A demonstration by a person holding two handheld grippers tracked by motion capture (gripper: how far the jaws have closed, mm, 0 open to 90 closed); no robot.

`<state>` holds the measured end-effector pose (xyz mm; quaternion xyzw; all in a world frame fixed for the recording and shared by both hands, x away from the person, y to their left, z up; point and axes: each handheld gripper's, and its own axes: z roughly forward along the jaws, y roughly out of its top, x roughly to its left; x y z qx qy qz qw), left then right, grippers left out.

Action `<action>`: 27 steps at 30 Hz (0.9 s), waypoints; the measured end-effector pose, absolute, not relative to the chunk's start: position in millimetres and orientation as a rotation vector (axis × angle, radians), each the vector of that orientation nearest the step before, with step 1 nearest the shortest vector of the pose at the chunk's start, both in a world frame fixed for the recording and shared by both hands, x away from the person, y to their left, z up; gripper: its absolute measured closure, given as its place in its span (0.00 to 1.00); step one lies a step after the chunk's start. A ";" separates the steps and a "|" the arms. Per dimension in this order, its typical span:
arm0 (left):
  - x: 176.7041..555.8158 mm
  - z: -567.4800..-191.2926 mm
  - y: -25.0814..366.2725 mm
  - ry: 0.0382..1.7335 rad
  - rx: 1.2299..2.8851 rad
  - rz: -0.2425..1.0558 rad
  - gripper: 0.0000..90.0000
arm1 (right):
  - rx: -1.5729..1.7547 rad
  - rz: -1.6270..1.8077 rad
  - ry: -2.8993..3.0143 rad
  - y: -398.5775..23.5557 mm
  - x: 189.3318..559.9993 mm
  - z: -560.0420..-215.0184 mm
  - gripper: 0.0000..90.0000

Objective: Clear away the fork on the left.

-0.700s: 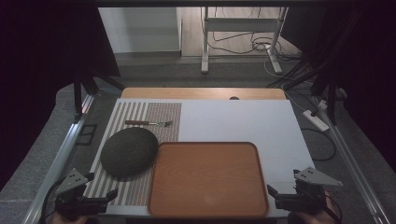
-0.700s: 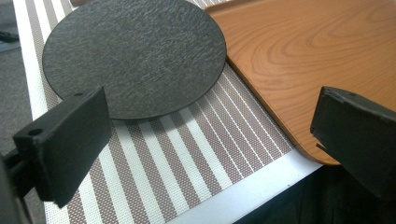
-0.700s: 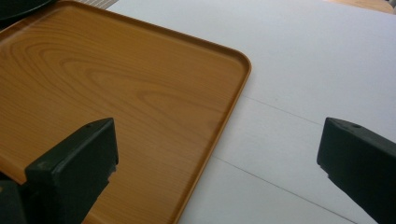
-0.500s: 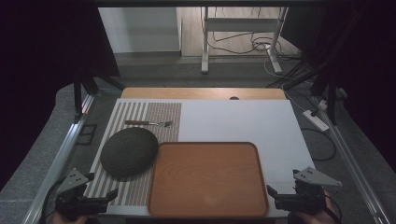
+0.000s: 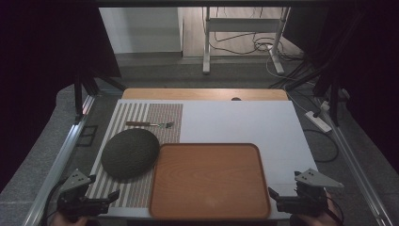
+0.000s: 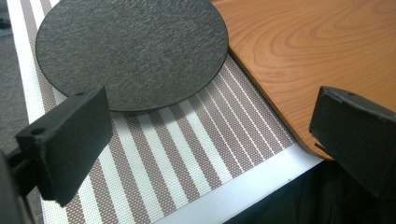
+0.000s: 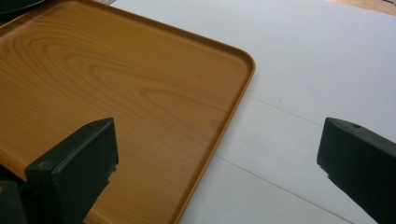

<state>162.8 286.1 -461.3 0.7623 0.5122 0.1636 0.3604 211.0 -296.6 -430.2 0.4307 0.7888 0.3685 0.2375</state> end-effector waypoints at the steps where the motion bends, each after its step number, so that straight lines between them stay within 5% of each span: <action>1: 163.1 -461.5 286.1 1.321 1.965 0.420 0.01 | 1.180 1.009 2.163 -296.5 211.0 -430.2 0.00; 27: 176.2 -461.2 283.6 1.279 1.993 0.379 0.00 | 1.166 0.992 2.176 -294.6 211.1 -430.8 0.00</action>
